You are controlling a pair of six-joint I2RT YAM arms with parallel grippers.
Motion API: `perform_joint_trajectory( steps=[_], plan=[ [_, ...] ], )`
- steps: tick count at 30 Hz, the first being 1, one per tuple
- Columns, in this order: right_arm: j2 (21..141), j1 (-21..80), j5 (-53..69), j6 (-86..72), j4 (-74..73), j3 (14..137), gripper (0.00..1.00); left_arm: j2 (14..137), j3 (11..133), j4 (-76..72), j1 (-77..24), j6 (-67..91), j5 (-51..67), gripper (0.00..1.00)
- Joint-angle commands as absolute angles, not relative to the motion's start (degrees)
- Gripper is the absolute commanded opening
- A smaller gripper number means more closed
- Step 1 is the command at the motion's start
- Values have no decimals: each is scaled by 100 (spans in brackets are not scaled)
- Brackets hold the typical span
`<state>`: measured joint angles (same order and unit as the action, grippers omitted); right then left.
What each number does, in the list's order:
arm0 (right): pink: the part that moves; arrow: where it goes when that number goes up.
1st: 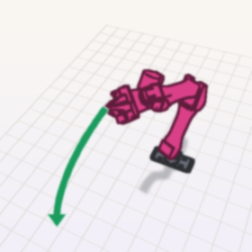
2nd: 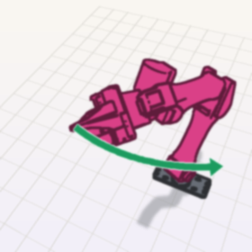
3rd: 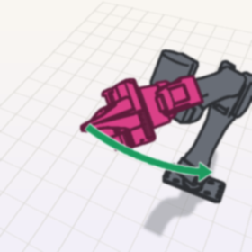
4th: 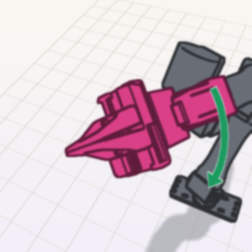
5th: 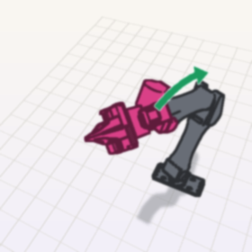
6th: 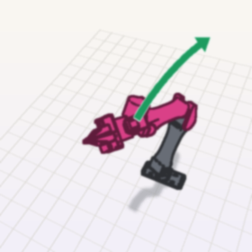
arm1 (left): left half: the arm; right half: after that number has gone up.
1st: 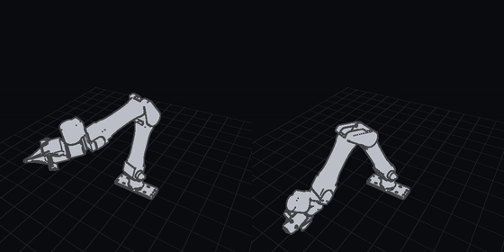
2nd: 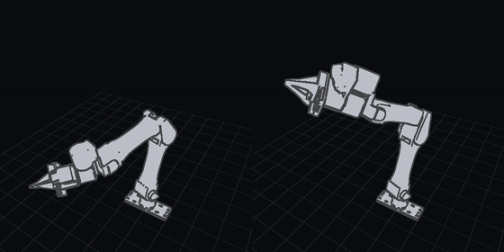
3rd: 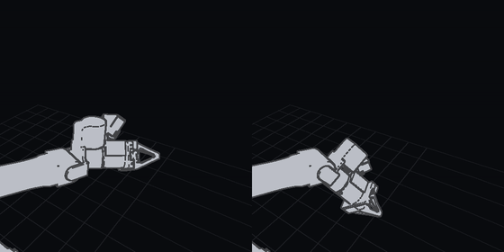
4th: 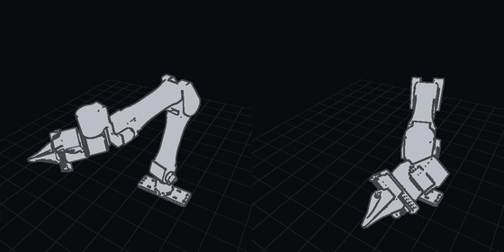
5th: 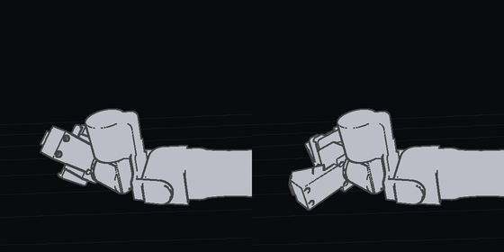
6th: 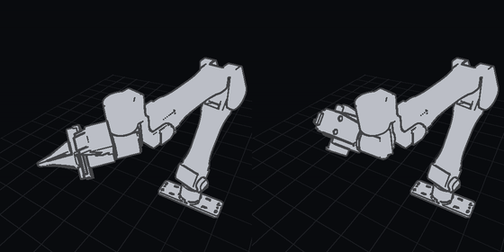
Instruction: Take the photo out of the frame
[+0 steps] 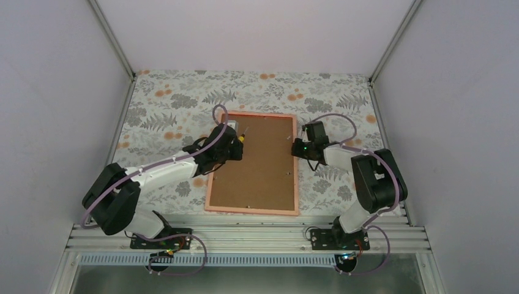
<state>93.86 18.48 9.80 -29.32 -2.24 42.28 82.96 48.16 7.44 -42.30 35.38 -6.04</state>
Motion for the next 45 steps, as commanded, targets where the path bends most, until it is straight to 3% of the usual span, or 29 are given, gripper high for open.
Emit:
perform_joint_trajectory(
  steps=[1, 7, 15, 18, 23, 34, 45],
  plan=[
    [9151, 1384, 1058, -3447, 76, 4034, 5, 8024, 4537, 869, -4142, 3583, -745, 2],
    [8974, 1168, 936, -3375, -93, 3962, 13, 7683, 4273, 943, -4126, 3638, -755, 2],
    [8538, 1206, 1189, -3050, -749, 3815, 37, 7335, 4175, 1032, -4131, 3623, -741, 2],
    [8399, 1214, 1478, -2764, -1195, 3823, 51, 7227, 4166, 1055, -4131, 3600, -718, 2],
    [7935, 1392, 1667, -2610, -2000, 3577, 62, 7121, 4129, 1058, -4129, 3536, -666, 2],
    [7167, 2293, 1683, -3123, -2954, 3231, 71, 6935, 4020, 1027, -4113, 3437, -566, 2],
    [7205, 3698, 1997, -4131, -2428, 3136, 73, 6683, 3881, 1040, -4063, 3297, -587, 2]
  ],
)
